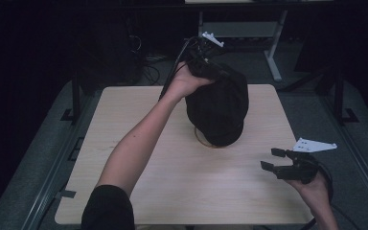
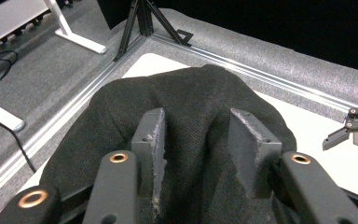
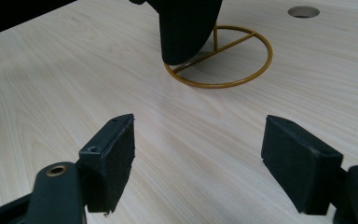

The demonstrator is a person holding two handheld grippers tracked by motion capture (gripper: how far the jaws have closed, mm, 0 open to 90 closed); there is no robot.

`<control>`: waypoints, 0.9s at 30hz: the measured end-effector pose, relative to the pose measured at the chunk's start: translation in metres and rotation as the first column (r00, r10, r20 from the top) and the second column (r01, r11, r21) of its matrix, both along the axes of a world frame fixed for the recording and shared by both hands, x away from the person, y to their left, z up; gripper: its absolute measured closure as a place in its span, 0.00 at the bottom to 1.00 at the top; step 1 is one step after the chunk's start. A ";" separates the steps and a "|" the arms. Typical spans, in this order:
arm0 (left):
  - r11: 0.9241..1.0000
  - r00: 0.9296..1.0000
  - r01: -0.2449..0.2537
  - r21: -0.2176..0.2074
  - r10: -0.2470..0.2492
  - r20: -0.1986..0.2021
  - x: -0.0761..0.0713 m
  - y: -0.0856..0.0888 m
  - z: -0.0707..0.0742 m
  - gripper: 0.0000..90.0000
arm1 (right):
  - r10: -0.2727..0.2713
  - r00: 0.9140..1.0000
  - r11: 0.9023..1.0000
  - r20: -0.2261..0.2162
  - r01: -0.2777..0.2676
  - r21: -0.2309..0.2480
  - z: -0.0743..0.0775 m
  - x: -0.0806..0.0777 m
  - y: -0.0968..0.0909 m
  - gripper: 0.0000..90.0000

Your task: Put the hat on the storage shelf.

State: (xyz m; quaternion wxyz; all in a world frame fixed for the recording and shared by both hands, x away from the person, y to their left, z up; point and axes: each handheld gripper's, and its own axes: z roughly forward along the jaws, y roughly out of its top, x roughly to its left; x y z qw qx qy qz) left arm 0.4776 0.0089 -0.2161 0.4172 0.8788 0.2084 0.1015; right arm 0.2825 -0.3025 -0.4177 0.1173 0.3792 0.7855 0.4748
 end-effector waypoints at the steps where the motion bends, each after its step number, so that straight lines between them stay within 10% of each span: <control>1: 1.000 1.000 -0.004 -0.004 0.004 -0.003 -0.001 0.001 0.000 0.61 | -0.001 1.000 1.000 0.000 0.001 -0.001 0.000 0.000 0.000 0.28; 27: 0.998 0.999 -0.035 -0.059 0.035 -0.007 -0.026 0.039 0.000 0.46 | -0.041 0.999 0.999 -0.010 0.041 -0.017 -0.006 0.002 0.001 0.26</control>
